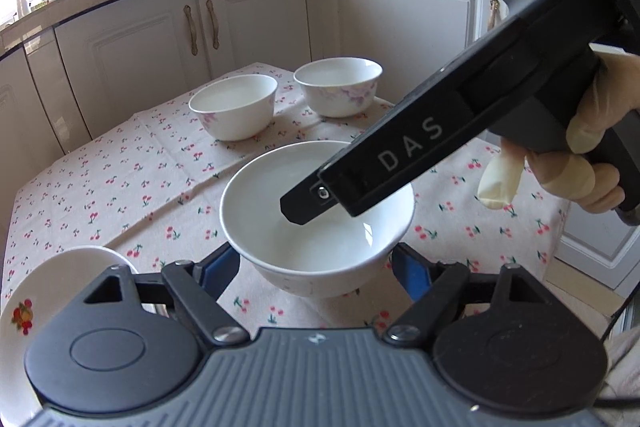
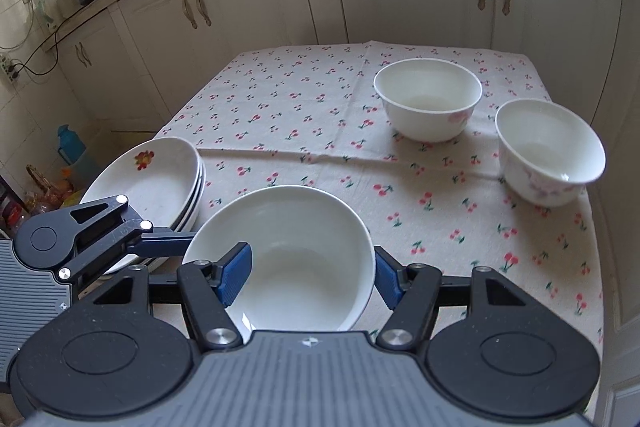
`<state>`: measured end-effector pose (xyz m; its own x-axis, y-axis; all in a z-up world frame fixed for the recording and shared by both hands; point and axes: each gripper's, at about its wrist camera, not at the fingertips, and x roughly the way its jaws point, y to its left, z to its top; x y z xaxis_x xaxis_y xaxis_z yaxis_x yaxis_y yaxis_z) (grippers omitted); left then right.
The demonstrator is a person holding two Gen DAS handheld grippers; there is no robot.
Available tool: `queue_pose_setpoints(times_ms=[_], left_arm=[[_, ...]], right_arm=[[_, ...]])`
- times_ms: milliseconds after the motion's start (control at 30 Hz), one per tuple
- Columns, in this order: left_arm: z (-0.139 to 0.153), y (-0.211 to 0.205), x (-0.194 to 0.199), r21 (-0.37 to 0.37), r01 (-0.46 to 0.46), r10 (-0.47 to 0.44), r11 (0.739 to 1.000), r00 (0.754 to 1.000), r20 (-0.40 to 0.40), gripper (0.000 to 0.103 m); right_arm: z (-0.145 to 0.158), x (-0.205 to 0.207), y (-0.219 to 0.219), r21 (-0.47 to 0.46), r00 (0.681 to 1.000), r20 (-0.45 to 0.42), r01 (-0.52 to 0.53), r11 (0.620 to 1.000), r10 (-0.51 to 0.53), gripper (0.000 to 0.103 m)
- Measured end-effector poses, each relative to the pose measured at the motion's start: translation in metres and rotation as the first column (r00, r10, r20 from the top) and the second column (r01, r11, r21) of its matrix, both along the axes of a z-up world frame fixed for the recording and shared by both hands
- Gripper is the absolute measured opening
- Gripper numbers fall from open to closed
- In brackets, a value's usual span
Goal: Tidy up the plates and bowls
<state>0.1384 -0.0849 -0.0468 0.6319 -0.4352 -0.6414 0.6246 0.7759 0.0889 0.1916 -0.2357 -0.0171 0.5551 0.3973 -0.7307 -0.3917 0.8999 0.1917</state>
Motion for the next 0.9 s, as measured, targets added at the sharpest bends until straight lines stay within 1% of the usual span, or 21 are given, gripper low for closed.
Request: queue_pose_setpoints(times_ms=[300,433,600,900], left_arm=[[-0.004,0.004,-0.014,0.003,0.034,-0.034,0.999,0.999,-0.022,0.083],[-0.007,0.005,-0.015,-0.002,0.040,-0.040,0.999,0.998,-0.038,0.083],[-0.010,0.006,-0.014,-0.010,0.039,-0.039,0.999,0.998,-0.052,0.083],[-0.010,0.007,-0.011,-0.022,0.039,-0.040,0.999,0.998,-0.054,0.083]], right_arm=[[-0.005,-0.018,-0.001,0.020,0.999,-0.029,0.030,0.999,-0.029,0.070],[-0.009,-0.019,-0.001,0.024,0.998,-0.043,0.038,0.999,-0.037,0.070],[-0.011,-0.021,0.000,0.024,0.999,-0.041,0.035,0.999,-0.034,0.070],[-0.013,-0.019,-0.001,0.030,0.998,-0.043,0.046,0.998,-0.045,0.071]])
